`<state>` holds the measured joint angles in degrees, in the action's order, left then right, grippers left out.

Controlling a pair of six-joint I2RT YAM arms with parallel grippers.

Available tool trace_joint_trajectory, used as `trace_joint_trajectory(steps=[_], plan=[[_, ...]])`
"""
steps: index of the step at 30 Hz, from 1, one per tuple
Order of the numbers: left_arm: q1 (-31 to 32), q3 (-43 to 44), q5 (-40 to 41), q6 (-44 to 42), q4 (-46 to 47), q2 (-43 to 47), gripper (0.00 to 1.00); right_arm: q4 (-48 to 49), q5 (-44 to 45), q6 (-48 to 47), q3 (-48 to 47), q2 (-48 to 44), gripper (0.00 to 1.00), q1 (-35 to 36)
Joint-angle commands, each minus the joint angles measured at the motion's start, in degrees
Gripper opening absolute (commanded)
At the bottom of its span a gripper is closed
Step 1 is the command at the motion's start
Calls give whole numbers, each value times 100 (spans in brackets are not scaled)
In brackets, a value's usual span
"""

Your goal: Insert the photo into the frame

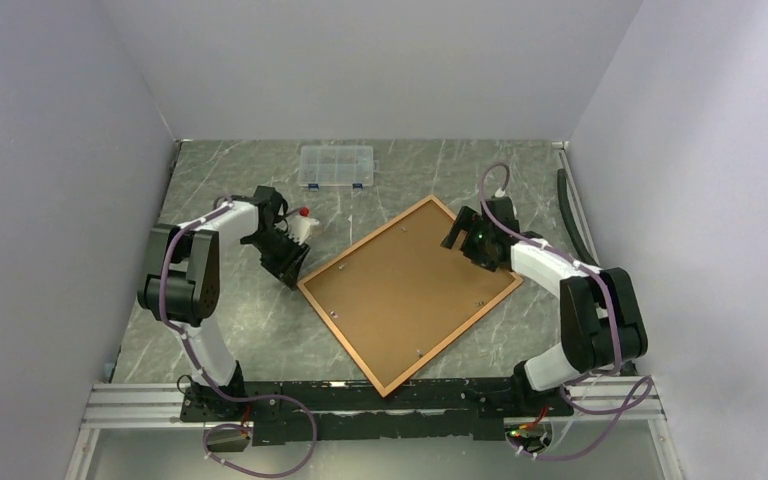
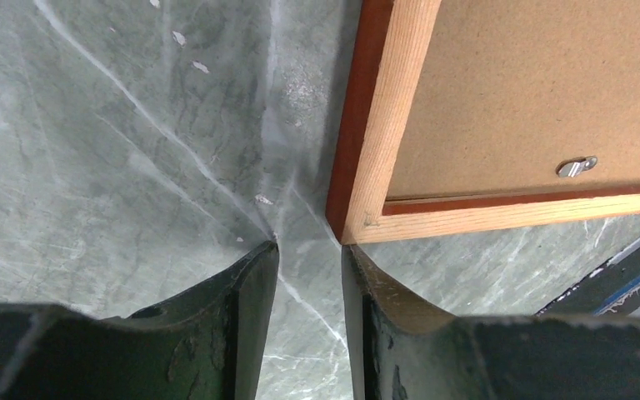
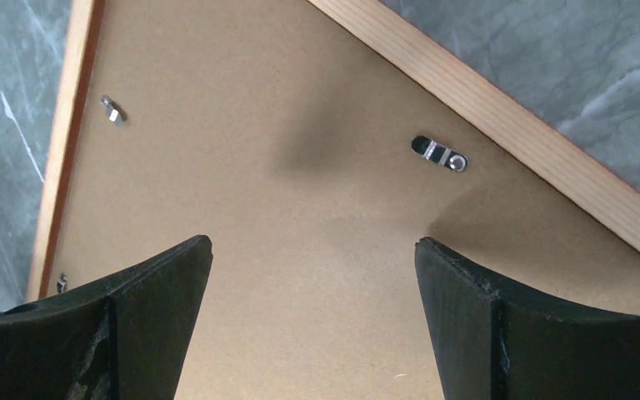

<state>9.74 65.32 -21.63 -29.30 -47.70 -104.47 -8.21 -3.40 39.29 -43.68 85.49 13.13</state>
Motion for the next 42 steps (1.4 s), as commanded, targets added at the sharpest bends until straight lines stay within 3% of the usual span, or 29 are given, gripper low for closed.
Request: trace_joint_trajectory(steps=[1,5,10,16,30,42], plan=[[-165,-258,341,-468,1169,-195,44,-205,19,-182,-616,-29,96,17],[-359,-73,-3,-711,812,8,47,-200,-528,-335,-1152,71,95,573],[-382,2,-537,-724,571,123,51,325,-2223,-763,-1919,802,88,1470],[-222,-198,-537,-733,531,25,53,545,-3795,-1483,-2354,1658,87,2155],[-95,-74,-339,-486,651,-202,52,461,-4737,-2027,-2559,2549,81,2818],[-90,-227,-246,-448,830,-290,49,394,-4818,-2210,-2813,3007,77,3320]])
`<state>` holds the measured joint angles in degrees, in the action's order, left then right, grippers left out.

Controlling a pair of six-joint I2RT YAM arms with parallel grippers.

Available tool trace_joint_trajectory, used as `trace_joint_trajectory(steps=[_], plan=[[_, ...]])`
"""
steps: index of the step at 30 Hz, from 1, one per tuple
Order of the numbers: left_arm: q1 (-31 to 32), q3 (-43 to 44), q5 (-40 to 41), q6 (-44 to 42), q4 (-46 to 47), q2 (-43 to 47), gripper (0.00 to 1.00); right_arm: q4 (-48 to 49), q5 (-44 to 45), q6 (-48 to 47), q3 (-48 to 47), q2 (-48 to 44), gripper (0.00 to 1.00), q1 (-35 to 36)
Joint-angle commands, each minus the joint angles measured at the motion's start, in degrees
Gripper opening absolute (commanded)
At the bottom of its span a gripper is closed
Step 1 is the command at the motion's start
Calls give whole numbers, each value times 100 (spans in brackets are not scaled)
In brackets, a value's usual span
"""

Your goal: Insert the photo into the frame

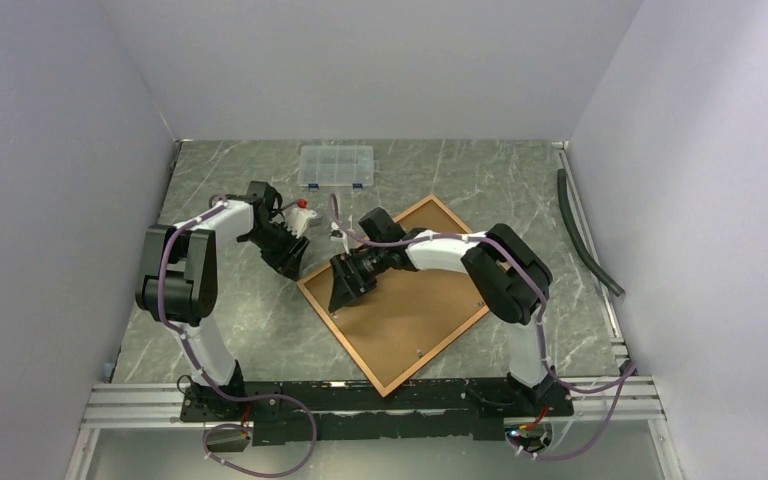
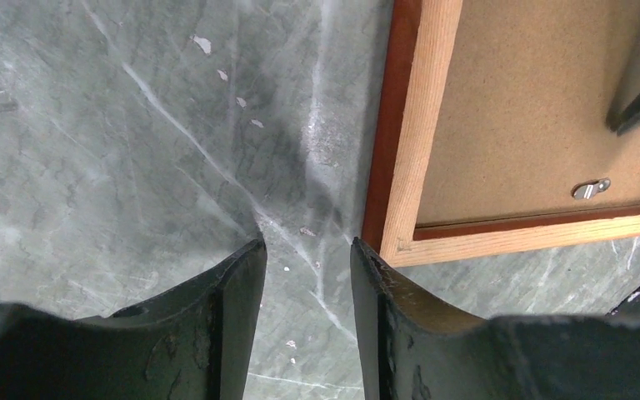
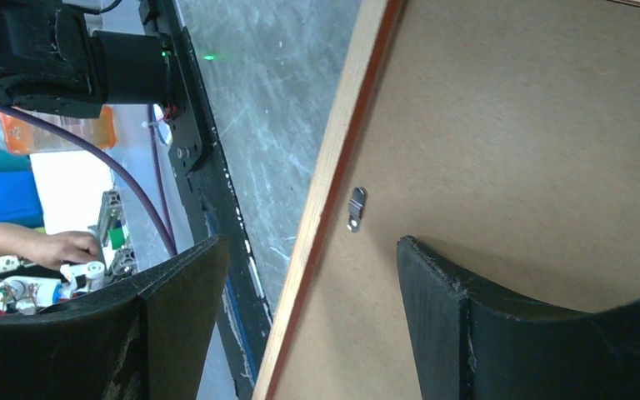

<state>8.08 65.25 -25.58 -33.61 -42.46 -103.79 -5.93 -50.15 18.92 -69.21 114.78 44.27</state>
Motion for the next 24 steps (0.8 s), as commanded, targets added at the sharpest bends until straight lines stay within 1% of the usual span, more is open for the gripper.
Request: trace_joint_trajectory(steps=[1,8,14,16,20,24], plan=[[73,-223,150,-4,313,-368,49,162,-105,-165,-275,99,77,247],[93,-252,188,21,326,-392,48,285,202,-137,-241,196,74,424],[128,-235,202,67,304,-402,47,312,280,-209,-231,229,72,426],[141,-226,204,70,300,-395,47,161,446,-318,-278,238,72,408],[151,-192,207,75,269,-398,47,270,546,-283,-263,226,71,330],[150,-181,204,83,264,-397,47,262,487,-301,-358,326,69,323]])
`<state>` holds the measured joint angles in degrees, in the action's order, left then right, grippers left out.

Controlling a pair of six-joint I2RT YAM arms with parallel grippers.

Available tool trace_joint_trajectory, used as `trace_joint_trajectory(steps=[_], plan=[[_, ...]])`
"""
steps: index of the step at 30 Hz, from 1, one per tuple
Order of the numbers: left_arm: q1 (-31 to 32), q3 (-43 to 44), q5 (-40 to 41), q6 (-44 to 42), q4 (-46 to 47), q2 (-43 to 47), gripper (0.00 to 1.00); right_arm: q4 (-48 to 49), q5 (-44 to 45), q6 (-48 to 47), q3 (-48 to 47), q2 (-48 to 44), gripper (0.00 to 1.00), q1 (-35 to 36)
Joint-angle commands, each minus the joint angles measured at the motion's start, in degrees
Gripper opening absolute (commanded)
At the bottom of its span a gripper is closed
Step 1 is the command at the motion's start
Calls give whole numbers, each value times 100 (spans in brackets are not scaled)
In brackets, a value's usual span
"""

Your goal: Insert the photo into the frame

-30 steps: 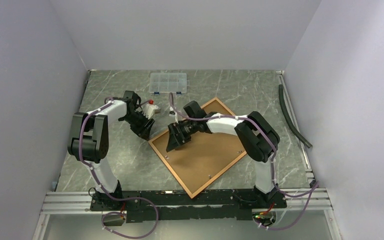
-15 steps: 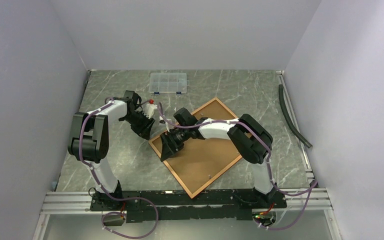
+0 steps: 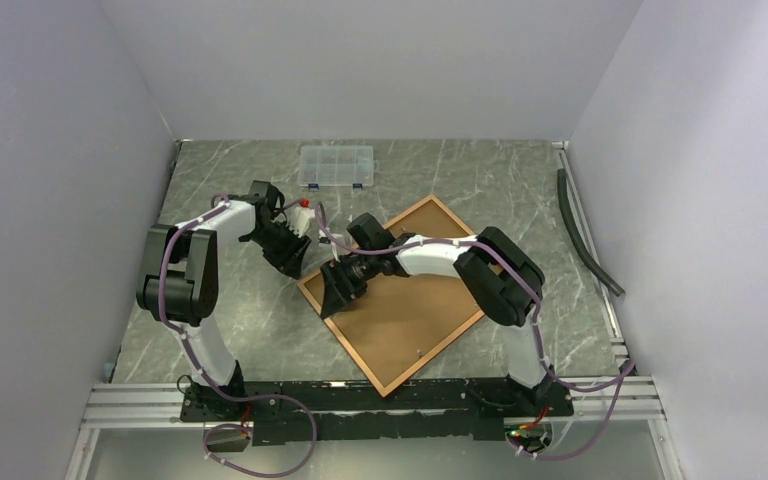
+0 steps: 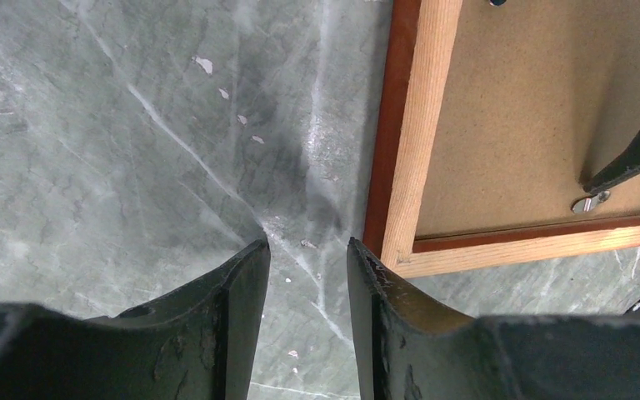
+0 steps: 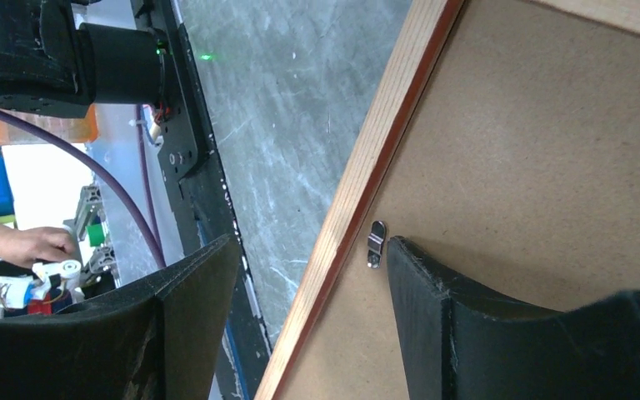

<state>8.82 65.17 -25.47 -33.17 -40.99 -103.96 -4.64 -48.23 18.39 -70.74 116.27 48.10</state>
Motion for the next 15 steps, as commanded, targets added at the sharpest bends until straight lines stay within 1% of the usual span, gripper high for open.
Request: trace_joint_trajectory(steps=[1,15], plan=[[76,-171,190,45,113,-375,47,119,262,-254,-230,203,69,-55],[76,-173,220,24,114,-369,46,23,-311,-416,-121,178,66,60]])
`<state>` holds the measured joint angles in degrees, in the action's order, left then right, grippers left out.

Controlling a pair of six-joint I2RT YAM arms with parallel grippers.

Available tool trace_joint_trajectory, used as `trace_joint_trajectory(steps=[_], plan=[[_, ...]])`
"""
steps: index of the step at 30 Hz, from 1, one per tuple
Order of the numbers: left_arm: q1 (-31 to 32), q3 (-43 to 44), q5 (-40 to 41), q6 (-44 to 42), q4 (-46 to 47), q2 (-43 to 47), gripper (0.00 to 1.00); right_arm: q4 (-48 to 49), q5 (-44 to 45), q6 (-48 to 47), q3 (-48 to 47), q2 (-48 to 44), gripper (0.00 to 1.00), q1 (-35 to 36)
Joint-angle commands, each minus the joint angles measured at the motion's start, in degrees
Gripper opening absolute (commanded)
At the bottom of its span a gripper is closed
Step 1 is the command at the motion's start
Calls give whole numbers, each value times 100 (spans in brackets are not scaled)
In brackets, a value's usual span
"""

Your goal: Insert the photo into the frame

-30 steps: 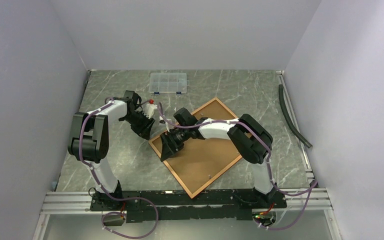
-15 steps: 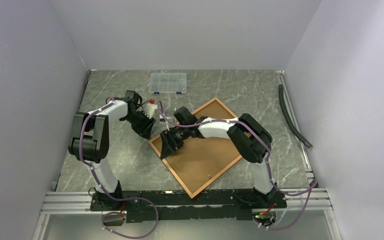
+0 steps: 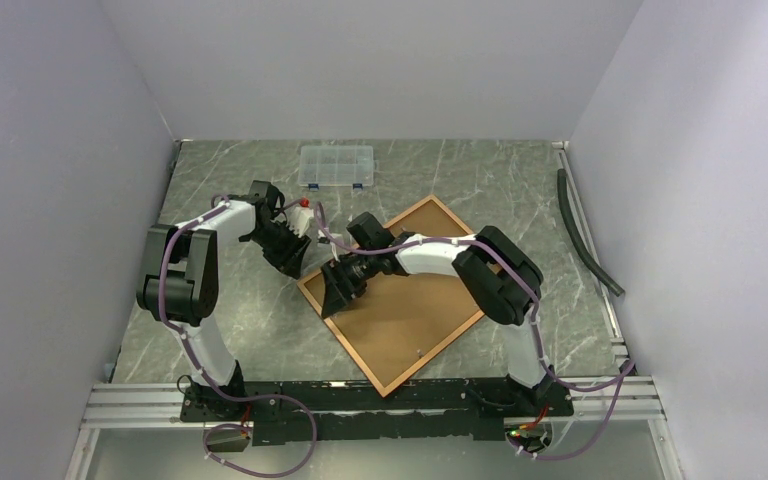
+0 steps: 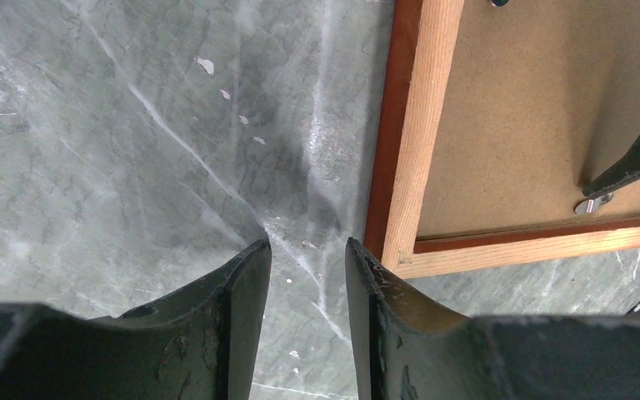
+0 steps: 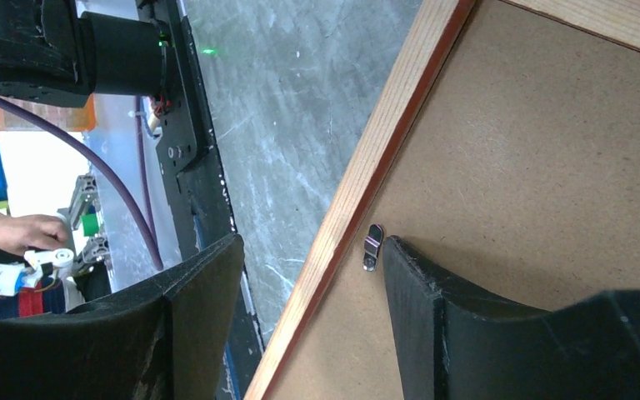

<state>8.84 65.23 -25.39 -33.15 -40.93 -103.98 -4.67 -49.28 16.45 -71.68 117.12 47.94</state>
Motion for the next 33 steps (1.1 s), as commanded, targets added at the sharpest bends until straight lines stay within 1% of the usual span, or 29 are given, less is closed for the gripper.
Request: trace_joint_trajectory(steps=[1,10,15,18,26,28,29,31,33], plan=[[74,-182,214,19,105,-363,45,1,-213,-231,-54,126,65,91],[74,-170,201,23,60,-335,45,-53,-260,-266,-153,238,63,191],[74,-154,213,25,42,-346,44,-46,-331,-281,-130,219,60,199],[77,-143,214,24,33,-346,44,-153,-375,-345,-161,260,57,209],[78,-157,199,6,-7,-336,43,-435,-315,-541,-306,233,56,202],[76,-111,185,-3,-59,-307,43,-476,-211,-525,-409,172,57,167],[74,-74,171,-10,-116,-286,43,-439,-153,-462,-463,123,59,139],[70,44,128,-23,-262,-233,43,-332,-17,-259,-571,-58,65,28],[30,204,42,-85,-471,-163,44,-98,280,61,-523,-360,73,-121]])
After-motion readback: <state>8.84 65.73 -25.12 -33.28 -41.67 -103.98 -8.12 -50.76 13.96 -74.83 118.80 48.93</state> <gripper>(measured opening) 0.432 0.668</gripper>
